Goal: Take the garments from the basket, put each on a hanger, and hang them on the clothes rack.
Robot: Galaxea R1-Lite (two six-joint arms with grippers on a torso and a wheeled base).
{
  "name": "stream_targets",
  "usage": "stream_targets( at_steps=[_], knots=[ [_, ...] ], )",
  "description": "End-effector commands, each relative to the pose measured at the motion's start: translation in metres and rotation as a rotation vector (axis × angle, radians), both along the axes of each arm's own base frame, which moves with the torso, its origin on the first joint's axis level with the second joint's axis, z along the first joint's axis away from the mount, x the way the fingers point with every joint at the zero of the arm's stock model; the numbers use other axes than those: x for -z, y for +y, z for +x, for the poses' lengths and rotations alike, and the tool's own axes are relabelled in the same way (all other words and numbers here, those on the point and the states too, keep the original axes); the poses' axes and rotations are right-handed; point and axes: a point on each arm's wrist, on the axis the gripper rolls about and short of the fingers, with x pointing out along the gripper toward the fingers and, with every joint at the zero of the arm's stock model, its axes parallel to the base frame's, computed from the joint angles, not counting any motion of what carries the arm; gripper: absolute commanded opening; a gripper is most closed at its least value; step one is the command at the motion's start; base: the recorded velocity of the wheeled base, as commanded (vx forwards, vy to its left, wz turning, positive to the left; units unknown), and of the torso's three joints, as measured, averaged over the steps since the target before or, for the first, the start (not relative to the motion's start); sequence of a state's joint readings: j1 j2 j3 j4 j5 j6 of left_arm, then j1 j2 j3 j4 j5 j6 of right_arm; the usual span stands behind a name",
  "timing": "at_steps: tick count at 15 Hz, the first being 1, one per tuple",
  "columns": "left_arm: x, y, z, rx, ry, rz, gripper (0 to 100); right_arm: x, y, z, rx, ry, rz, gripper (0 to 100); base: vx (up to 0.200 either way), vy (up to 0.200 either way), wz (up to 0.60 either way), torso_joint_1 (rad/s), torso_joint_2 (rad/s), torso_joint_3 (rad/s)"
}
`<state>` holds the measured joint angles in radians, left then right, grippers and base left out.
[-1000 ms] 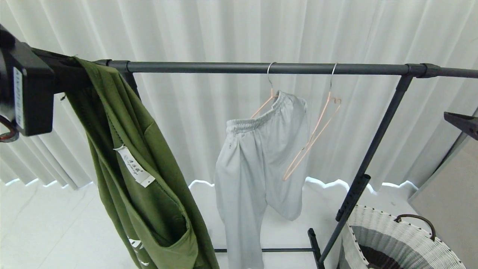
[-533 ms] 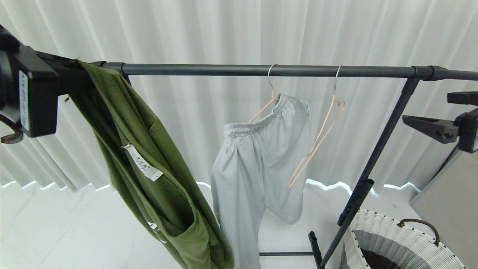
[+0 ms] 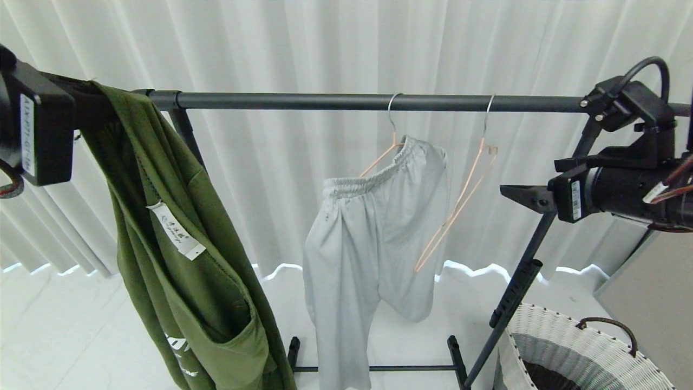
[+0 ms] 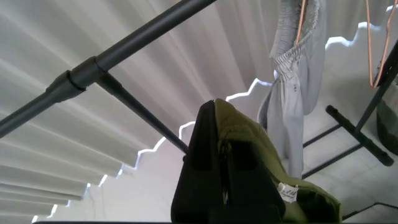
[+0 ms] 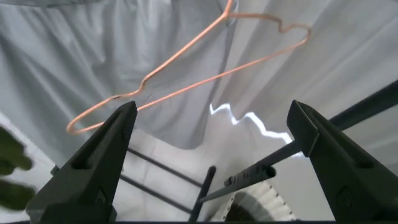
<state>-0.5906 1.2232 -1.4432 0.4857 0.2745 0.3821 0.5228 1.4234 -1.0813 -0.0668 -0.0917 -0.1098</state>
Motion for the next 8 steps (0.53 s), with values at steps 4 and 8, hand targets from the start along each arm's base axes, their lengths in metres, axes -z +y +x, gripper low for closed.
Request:
stream_targets(
  at_steps=[4, 8],
  knots=[
    [0.003, 0.001, -0.001, -0.001, 0.007, 0.006, 0, 0.008, 0.032, 0.033, 0.027, 0.043, 0.028, 100, 0.000, 0.000, 0.00, 0.000, 0.00, 0.000],
    [0.003, 0.002, -0.003, 0.011, -0.009, 0.048, 0, 0.027, 0.045, 0.057, 0.096, 0.038, 0.018, 100, 0.000, 0.000, 0.00, 0.000, 0.00, 0.000]
  ],
)
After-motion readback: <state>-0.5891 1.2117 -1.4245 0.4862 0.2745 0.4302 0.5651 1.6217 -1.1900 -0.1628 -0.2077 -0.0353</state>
